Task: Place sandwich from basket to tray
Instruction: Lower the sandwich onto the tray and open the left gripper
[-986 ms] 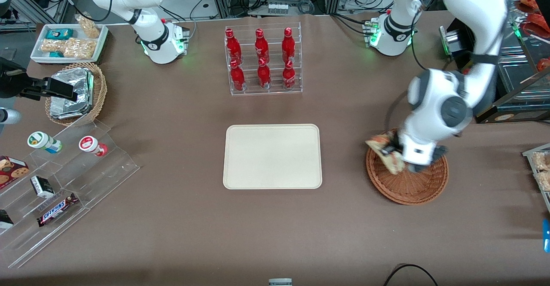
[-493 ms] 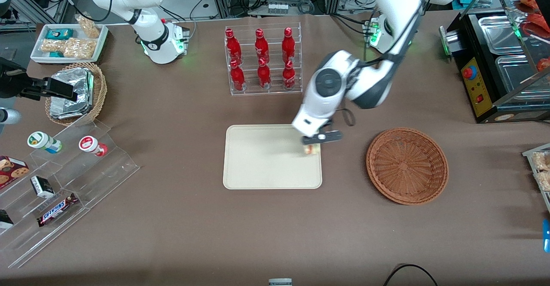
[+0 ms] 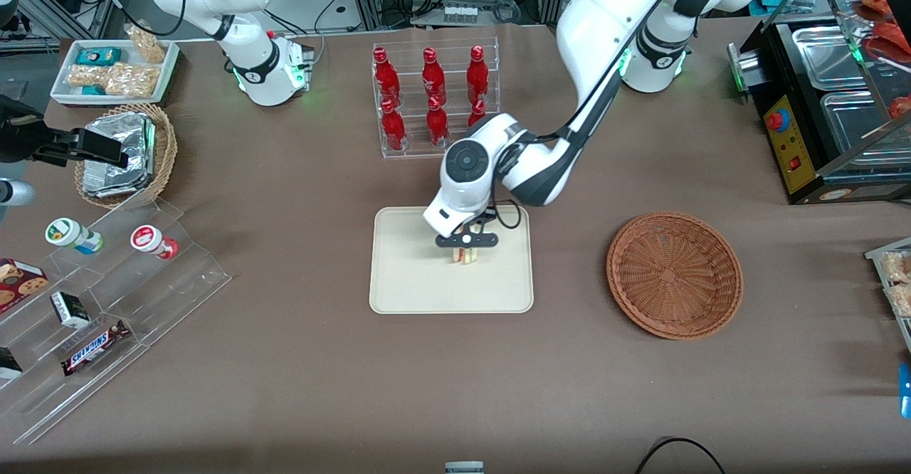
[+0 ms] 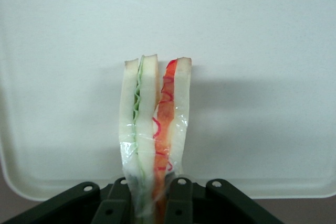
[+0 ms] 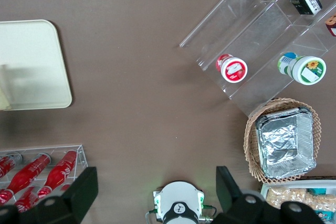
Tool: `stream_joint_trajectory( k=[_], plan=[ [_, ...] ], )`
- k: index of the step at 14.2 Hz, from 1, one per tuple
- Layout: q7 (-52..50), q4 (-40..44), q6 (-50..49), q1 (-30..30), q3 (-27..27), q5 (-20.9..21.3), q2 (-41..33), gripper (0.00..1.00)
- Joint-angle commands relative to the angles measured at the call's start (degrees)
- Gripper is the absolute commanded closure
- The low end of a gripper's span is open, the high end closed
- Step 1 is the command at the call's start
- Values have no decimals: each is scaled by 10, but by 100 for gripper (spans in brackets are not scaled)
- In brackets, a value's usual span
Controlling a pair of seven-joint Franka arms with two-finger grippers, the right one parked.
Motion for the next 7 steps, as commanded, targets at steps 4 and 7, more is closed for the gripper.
stream_joint_trajectory(
  k=[4,7],
  plan=[
    [-12,48,-13,-14,10,11,22,37],
    [-78,46,-17,-24,31,53,7,0]
  ],
)
